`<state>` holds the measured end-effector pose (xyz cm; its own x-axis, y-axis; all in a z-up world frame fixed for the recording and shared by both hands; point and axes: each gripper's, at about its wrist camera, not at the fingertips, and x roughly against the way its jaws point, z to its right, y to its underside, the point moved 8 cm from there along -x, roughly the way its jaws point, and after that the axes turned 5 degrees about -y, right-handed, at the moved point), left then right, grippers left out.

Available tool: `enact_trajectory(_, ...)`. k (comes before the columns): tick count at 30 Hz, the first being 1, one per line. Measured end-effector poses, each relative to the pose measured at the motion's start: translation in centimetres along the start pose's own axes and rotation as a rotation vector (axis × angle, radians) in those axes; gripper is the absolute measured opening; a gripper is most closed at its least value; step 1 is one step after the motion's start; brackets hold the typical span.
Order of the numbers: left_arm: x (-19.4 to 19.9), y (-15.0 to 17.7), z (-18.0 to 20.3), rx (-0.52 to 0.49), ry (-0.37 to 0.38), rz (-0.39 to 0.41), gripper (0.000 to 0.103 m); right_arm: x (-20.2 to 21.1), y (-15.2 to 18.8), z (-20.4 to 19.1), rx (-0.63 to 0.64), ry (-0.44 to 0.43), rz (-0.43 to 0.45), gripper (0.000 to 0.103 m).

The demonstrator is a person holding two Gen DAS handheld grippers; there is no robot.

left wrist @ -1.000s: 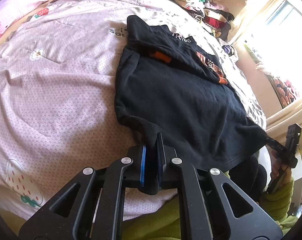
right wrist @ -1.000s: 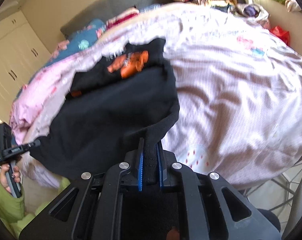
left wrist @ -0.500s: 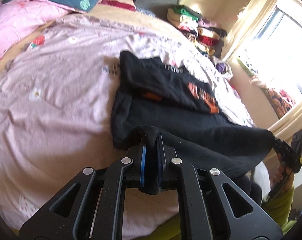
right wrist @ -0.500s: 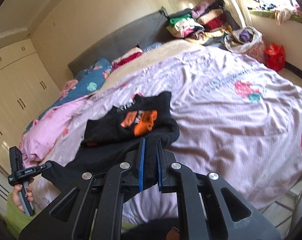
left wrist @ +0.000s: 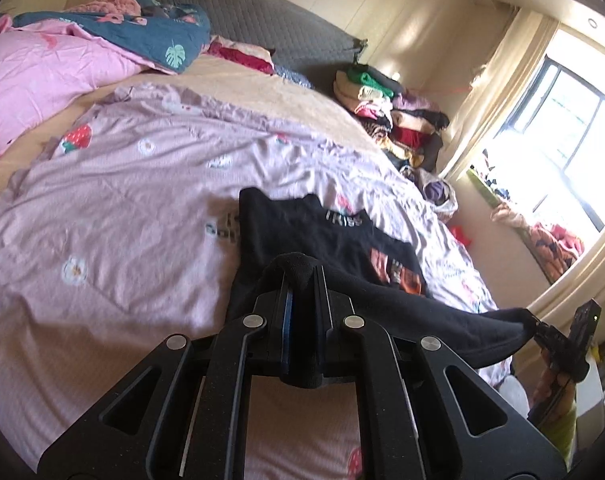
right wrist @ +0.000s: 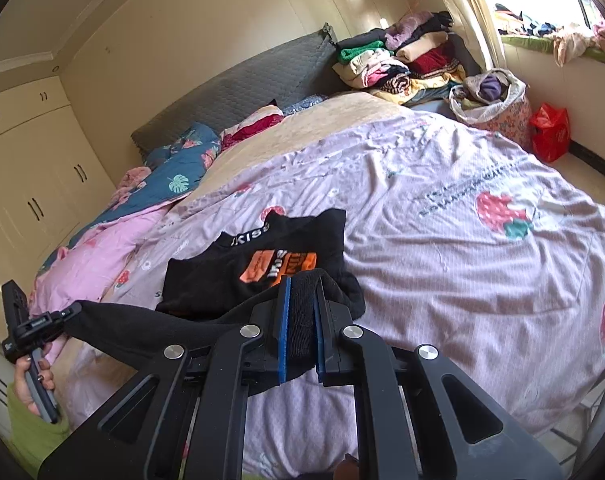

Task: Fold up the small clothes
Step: 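Lift the hem with both tools and fold it over the socks toward the collar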

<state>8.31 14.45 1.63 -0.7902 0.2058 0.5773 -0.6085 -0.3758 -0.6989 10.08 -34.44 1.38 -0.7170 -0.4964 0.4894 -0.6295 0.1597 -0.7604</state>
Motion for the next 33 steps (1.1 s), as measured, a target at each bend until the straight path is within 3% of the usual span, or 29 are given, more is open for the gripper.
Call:
enact_trajectory(15,-3.7,-3.4,-2.3,0.123,0.023,0.050,0.003,-6.5,-5.3,0.5,-0.018,0.042,0.007,0.009)
enact_trajectory(33,-9.8,-4.9,-4.0,0.168,-0.043,0.037,0.003,-14.0,-5.9,3.2,-0.006,0.122,-0.038,0.009)
